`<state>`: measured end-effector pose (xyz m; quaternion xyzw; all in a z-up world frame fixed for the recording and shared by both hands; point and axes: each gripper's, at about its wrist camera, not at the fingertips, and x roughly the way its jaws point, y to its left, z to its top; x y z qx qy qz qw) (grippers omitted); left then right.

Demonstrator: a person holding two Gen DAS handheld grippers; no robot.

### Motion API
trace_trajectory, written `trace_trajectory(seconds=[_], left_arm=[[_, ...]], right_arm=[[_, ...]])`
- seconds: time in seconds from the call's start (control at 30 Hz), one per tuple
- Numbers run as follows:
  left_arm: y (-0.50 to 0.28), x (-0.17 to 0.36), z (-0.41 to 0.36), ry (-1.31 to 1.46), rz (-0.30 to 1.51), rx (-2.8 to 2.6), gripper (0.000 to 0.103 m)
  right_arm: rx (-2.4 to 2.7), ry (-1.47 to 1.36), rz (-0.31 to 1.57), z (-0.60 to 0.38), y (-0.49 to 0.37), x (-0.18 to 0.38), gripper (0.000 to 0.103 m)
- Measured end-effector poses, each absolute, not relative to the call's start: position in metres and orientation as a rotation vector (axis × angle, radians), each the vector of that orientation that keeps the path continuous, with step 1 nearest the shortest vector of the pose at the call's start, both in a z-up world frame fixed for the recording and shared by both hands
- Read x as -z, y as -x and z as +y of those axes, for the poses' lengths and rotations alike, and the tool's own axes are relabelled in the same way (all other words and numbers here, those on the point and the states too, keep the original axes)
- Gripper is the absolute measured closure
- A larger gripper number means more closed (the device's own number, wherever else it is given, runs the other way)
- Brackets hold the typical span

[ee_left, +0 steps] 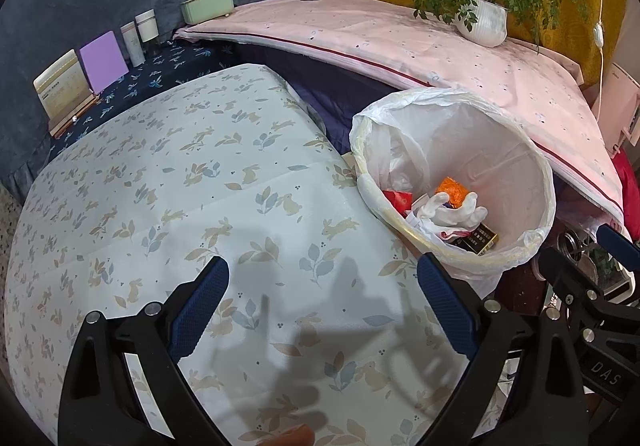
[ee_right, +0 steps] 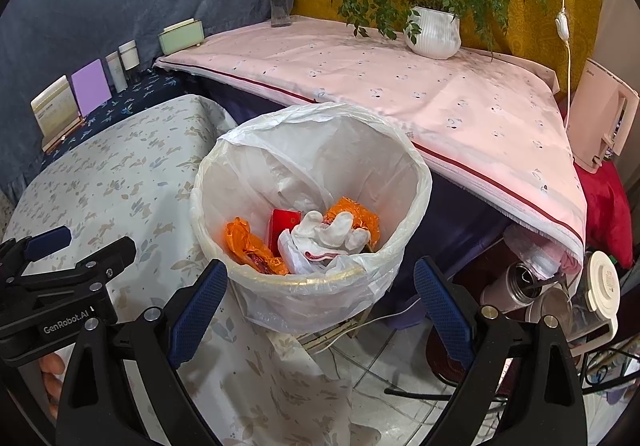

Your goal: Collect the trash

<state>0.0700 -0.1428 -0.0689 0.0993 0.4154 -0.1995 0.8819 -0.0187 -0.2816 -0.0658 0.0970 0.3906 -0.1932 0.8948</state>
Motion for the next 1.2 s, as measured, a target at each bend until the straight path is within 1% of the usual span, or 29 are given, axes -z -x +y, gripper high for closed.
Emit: trace_trajectory(seconds=[0.53,1.2], left_arm=[[-0.063,0.057,-0.143,-0.188,0.824,0.415,0.012],[-0.058,0.055,-0.146,-0.188,0.802,0.428,0.012]], right_arm=[[0.405,-0.204,0.795,-0.279,0.026,0.063,0.012],[0.403,-0.201,0.791,-0.277,0.026,0.061,0.012]])
